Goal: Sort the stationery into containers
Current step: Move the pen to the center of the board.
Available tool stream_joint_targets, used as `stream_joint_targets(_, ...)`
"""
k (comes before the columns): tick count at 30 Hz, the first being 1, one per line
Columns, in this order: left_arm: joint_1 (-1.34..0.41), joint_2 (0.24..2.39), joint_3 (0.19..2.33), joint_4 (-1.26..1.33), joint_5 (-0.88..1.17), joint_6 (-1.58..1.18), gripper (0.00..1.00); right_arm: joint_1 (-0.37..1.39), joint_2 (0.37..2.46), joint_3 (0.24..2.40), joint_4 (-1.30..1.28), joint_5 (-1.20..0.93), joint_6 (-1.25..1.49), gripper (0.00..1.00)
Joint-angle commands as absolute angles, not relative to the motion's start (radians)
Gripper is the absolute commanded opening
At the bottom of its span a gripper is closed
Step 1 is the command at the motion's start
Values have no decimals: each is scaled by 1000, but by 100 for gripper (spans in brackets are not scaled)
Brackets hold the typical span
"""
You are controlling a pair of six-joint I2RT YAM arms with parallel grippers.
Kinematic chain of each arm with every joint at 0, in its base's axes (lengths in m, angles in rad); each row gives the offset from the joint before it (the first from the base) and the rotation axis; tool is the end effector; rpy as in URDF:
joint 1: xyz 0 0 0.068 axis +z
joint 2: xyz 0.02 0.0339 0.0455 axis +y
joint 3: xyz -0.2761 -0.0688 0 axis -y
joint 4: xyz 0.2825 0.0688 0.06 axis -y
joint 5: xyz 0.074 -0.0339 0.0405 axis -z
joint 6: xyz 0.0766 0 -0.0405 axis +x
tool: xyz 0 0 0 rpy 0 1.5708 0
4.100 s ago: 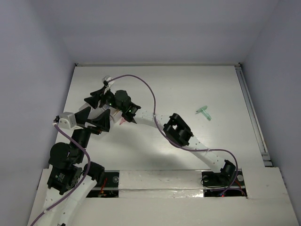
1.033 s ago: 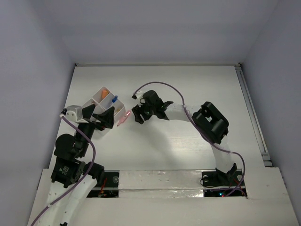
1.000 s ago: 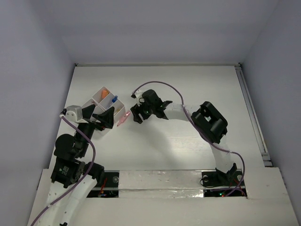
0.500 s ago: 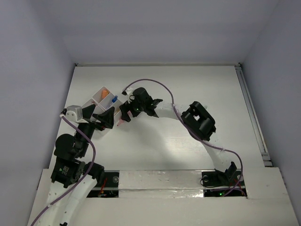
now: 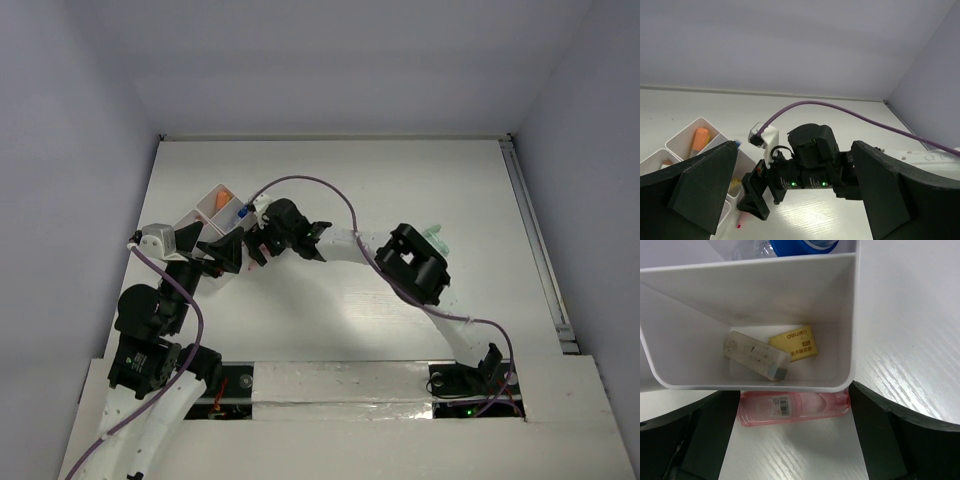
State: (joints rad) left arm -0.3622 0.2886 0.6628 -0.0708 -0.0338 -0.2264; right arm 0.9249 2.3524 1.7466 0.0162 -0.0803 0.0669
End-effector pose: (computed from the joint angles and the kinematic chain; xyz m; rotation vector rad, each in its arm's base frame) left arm 0.1319 -0.0472 0.3962 0.0576 1.2813 -0.4854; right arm 0.3598 0.4875 0.1143 -0.9722 2.0102 0.6463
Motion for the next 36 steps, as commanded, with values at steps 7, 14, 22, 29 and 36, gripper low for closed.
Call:
stream_joint_targets(7, -356, 293, 660, -17, -23, -235, 97, 931, 2310, 1560, 66, 279, 69, 93)
stream_joint_targets(14, -356, 295, 660, -15, -20, -235, 97, 931, 2215, 1401, 117, 388, 95, 90)
stream_joint_targets(22, -347, 295, 661, -11, -6, -239, 97, 931, 2051, 1212, 26, 468, 312, 83)
stream_joint_targets(29, -347, 295, 661, -11, -6, -242, 97, 931, 1863, 1066, -97, 347, 523, 84)
stream_joint_targets(36, -347, 291, 661, -11, -6, -244, 97, 931, 1684, 1017, -156, 276, 476, 91)
